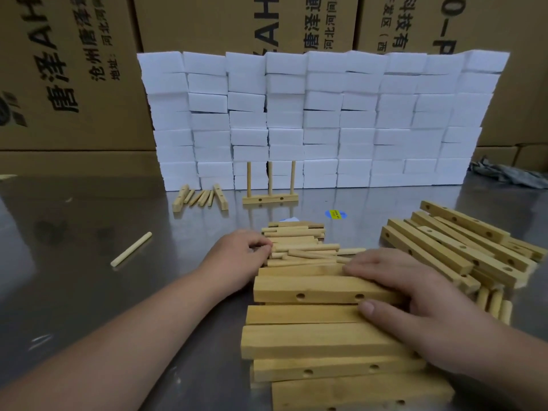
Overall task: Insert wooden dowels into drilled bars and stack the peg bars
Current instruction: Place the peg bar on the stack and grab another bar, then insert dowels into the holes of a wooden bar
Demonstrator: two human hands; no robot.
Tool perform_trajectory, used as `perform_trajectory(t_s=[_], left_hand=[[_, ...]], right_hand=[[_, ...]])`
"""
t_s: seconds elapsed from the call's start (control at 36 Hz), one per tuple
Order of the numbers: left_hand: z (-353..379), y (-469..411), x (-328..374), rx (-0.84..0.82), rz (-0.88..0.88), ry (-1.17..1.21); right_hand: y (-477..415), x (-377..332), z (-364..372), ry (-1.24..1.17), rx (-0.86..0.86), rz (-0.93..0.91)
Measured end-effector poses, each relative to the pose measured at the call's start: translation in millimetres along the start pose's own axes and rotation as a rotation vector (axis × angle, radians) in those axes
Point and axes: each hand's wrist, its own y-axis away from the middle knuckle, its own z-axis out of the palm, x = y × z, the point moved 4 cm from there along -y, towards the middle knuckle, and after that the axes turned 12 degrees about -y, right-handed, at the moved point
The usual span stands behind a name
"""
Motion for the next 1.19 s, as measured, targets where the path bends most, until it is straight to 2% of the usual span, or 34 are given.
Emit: perform_trajectory(t_s=[0.14,0.22,0.31,0.36,0.5,0.64,0.78,0.97,1.06,1.19], left_hand=[[-1,0,0,-0.002,-0.001,0.029],[-3,1,0,0.031,-0.004,0.116],[-6,1,-3,0.104,-0.054,0.087],[-5,0,-3,0.086,-0.042,0.079],[-3,2,1,0.027,-0.018,0.001],[-7,2,5,0.07,-0.004,-0.088],[-9,5,5,0.104,-0.04,0.015],[-7,10,14,-0.006,0.057,0.05],[-7,10,16,-0.031,0.041,0.088],[-15,8,27,-0.023,-0.001,0.074]], right_hand=[[2,-2,0,-0.054,0.076,-0.067],[5,-6,-3,-0.095,0.214,-0.103],[7,-8,-9,-0.209,0.4,-0.065],[8,-6,-12,-0.28,0.494,-0.013],[8,5,-17,-0.228,0.601,0.117],[5,15,-18,-0.305,0.632,0.208],[6,22,-16,-0.343,0.637,0.257],[4,27,-18,-0.296,0.617,0.256],[2,25,-18,-0.228,0.588,0.256],[1,30,-17,-0.268,0.593,0.29]])
